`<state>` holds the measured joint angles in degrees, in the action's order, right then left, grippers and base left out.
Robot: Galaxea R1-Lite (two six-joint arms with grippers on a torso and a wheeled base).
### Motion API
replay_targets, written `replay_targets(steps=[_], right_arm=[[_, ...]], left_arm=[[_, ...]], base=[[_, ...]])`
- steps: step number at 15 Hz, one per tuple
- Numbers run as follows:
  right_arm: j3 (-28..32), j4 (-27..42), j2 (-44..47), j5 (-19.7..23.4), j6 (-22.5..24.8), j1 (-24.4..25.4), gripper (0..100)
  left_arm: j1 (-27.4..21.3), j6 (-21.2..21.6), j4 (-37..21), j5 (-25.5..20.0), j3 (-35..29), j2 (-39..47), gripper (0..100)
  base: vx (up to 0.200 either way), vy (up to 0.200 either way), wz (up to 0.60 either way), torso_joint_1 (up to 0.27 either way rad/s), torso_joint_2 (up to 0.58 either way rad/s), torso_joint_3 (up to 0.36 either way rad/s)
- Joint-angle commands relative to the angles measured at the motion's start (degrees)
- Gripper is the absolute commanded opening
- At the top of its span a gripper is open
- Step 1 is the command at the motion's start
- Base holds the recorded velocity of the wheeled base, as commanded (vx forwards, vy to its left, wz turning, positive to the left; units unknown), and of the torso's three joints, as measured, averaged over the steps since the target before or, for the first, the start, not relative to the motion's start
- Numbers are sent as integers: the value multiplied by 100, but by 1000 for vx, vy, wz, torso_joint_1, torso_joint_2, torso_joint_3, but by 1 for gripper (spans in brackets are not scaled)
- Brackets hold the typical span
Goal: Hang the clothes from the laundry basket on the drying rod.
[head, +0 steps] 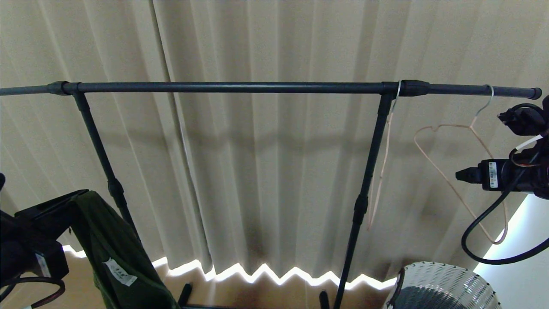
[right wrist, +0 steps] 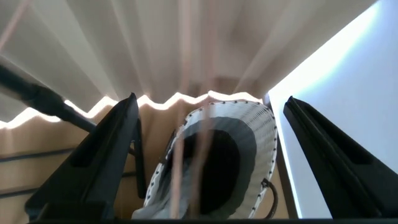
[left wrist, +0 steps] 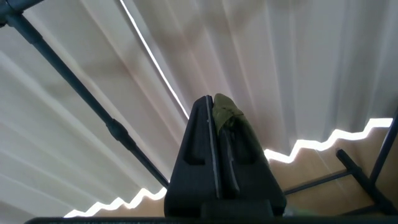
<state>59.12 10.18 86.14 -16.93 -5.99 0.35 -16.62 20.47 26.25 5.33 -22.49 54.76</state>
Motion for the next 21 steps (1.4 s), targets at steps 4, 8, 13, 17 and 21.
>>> replay_targets(steps=[4,8,13,17,21], right_arm=[[3,2,35,15,1,-27,100],[-6,-7,26,15,-17,-27,100],[3,2,-1,6,-8,-27,0],[-6,2,-27,6,-25,-62,0],[-24,-7,-282,6,-25,-62,0]], left_arm=[[-8,19,3,-5,-1,-44,0],[-8,10,-5,-5,-1,-44,0],[-8,19,-5,-5,-1,-53,0],[0,19,-5,3,-1,-123,0],[0,10,3,3,78,-132,0]], base=[[0,0,0,0,0,0],[0,0,0,0,0,0],[0,0,0,0,0,0],[0,0,0,0,0,0],[0,0,0,0,0,0]])
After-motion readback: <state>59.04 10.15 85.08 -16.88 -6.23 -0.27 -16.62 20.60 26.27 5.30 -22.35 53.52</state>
